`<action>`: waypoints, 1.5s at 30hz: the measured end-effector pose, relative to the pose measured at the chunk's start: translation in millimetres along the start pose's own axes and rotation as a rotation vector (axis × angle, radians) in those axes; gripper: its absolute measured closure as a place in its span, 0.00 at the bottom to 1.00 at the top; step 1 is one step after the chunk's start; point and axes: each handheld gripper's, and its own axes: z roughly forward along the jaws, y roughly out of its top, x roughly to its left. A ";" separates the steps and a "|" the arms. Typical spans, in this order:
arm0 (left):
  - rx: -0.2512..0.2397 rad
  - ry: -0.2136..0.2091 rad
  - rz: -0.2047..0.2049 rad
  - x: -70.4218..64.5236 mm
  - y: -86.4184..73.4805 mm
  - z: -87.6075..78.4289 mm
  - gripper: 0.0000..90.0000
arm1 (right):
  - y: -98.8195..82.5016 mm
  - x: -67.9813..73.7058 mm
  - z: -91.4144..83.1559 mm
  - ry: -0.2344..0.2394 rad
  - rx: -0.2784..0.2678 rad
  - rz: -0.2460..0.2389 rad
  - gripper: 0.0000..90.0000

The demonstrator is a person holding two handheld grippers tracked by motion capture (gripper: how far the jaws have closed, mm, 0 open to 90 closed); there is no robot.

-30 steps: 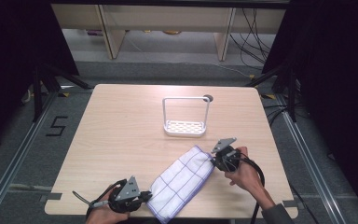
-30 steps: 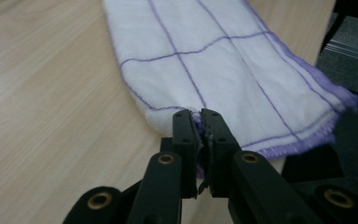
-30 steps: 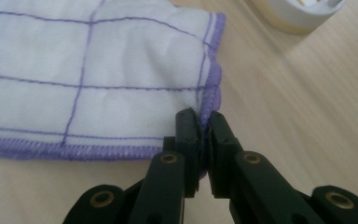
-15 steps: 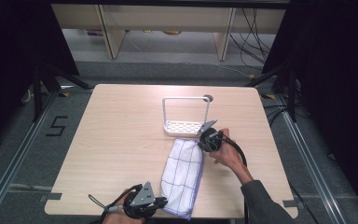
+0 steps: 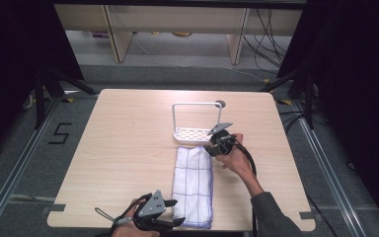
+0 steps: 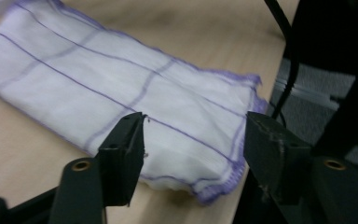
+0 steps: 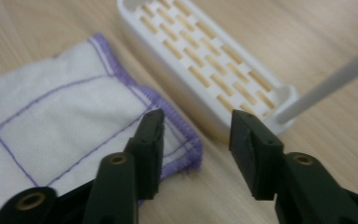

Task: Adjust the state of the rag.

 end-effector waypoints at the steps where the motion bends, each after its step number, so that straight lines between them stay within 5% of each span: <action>1: -0.001 -0.001 -0.017 6.2 2.4 -3.2 0.40 | -1.3 -0.9 -5.8 -0.006 -0.019 0.045 0.58; 3: -0.039 0.017 -0.074 20.0 7.4 -6.8 0.37 | -4.9 -8.0 -15.7 -0.010 -0.062 0.066 0.56; 5: -0.041 0.051 -0.084 38.6 14.9 -9.4 0.36 | -8.2 -11.1 -22.3 0.008 -0.049 0.118 0.53; 7: -0.042 0.128 -0.097 59.9 22.6 -10.2 0.36 | -10.9 -15.0 -28.0 -0.019 -0.067 0.139 0.53; 8: -0.042 0.128 -0.097 59.9 22.6 -10.2 0.36 | -10.9 -15.0 -28.0 -0.019 -0.067 0.139 0.53; 9: -0.024 0.156 -0.086 72.4 26.6 -10.4 0.36 | -12.3 -16.6 -29.5 -0.016 -0.064 0.144 0.52; 10: -0.025 0.217 -0.145 95.8 30.9 -7.0 0.37 | -13.9 -18.1 -30.9 -0.021 -0.068 0.150 0.50; 12: -0.009 0.234 -0.195 117.0 31.7 1.0 0.36 | -15.4 -17.8 -29.8 -0.028 -0.078 0.167 0.50; 13: -0.009 0.234 -0.195 117.0 31.7 1.0 0.36 | -15.4 -17.8 -29.8 -0.028 -0.078 0.167 0.50; 14: -0.001 0.275 -0.232 134.2 32.1 6.1 0.36 | -14.8 -17.4 -31.9 -0.004 -0.052 0.168 0.50; 17: 0.066 0.274 -0.222 152.4 34.0 14.3 0.35 | -14.5 -15.9 -29.4 0.011 -0.047 0.171 0.49; 19: 0.062 0.282 -0.243 160.3 35.8 21.0 0.35 | -14.9 -16.4 -26.0 0.003 -0.061 0.159 0.49; 22: 0.080 0.282 -0.248 166.4 40.1 32.3 0.35 | -15.4 -13.8 -24.4 0.004 -0.036 0.196 0.49; 24: 0.092 0.269 -0.240 168.7 42.4 40.5 0.35 | -16.7 -15.0 -21.3 0.001 -0.035 0.173 0.49; 25: 0.089 0.265 -0.250 168.9 43.4 44.8 0.35 | -16.2 -12.2 -21.8 0.014 -0.012 0.205 0.50; 37: 0.101 0.240 -0.244 170.5 54.5 79.8 0.35 | -9.7 3.3 4.2 0.034 0.022 0.177 0.47; 42: 0.125 0.257 -0.184 164.5 57.9 96.1 0.37 | -10.8 4.2 13.0 0.019 0.038 0.185 0.46; 45: 0.160 0.264 -0.112 160.1 55.4 103.4 0.39 | -13.2 3.8 20.4 0.013 0.048 0.174 0.47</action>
